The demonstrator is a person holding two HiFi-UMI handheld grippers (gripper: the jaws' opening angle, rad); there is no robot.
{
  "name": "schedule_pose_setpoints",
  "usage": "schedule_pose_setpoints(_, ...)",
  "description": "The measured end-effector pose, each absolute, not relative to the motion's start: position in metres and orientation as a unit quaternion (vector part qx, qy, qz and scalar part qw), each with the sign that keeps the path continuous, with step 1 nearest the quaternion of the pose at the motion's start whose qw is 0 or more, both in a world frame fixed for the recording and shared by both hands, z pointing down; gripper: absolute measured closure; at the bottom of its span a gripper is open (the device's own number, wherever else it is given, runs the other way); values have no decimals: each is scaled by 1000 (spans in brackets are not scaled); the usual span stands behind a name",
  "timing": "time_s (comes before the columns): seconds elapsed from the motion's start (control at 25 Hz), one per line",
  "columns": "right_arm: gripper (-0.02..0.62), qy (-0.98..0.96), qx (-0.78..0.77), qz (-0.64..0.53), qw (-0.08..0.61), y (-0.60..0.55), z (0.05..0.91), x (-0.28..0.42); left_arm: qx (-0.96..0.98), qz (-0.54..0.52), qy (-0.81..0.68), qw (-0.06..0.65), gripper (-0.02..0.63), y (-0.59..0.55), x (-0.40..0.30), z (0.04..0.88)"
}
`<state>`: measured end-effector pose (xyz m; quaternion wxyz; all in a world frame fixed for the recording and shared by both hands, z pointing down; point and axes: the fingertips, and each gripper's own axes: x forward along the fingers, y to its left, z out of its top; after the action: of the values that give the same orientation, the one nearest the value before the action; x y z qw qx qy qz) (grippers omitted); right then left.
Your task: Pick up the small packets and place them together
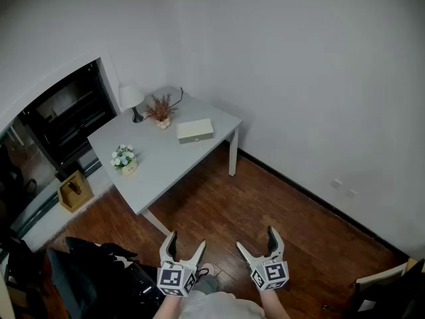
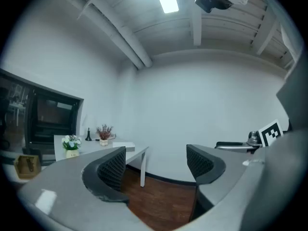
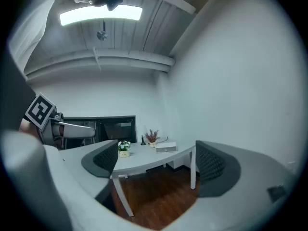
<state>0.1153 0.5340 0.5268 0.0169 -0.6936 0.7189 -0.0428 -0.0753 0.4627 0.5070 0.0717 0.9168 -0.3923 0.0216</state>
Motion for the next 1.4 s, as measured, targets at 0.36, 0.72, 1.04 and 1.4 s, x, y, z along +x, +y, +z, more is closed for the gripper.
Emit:
schedule_pose_setpoints(0.36, 97, 738, -674, -38, 4, 392, 525, 107, 919, -1, -389, 66, 229, 322, -74, 507)
schedule_pose_setpoints(0.72, 97, 755, -654, -36, -20, 275, 519, 91, 914, -5, -395, 94, 229, 217, -81, 522)
schedule_pose_setpoints(1.04, 97, 761, -647, -47, -26, 183, 526, 120, 905, -2, -413, 101, 229, 128, -61, 529)
schedule_pose_setpoints(1.4, 97, 782, -622, -27, -10, 17, 514, 182, 895, 14, -442, 66, 229, -6, -14, 516)
